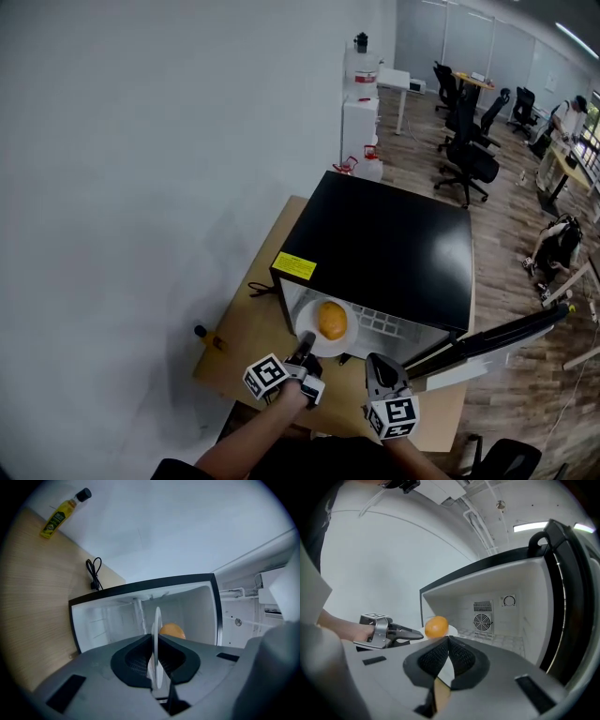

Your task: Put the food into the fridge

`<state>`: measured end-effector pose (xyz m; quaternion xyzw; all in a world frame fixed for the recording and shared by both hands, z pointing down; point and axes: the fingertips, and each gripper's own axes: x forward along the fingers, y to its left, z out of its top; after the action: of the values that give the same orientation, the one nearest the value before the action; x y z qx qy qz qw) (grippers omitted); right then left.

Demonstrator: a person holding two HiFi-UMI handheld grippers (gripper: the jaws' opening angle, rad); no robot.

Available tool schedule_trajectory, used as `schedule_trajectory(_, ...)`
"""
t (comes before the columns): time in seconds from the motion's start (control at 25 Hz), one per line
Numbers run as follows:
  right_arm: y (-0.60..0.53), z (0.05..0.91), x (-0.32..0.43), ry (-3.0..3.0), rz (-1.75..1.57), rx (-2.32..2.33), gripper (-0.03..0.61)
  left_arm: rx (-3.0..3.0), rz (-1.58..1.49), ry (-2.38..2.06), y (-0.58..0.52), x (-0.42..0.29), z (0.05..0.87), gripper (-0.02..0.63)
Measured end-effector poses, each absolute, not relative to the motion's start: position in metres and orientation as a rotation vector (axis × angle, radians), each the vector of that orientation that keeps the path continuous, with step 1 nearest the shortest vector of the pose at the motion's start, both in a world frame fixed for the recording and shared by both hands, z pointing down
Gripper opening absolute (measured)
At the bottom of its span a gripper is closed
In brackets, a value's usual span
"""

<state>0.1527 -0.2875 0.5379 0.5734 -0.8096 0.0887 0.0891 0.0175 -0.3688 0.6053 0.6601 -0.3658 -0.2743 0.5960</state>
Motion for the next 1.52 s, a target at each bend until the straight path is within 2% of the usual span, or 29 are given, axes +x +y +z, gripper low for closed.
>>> schedule_trajectory(0.64,-0.303,0.541,0.141,-2.502,0.277,1.6,0.06,1.437,-0.67,-0.906,-0.433,0.024,0.626,0.028)
schedule_trajectory(1.52,-0.294,0.55,0.154,-2.453,0.323,1.637,0.06,1.403,-0.592,-0.971,-0.466,0.037,0.621,0.029)
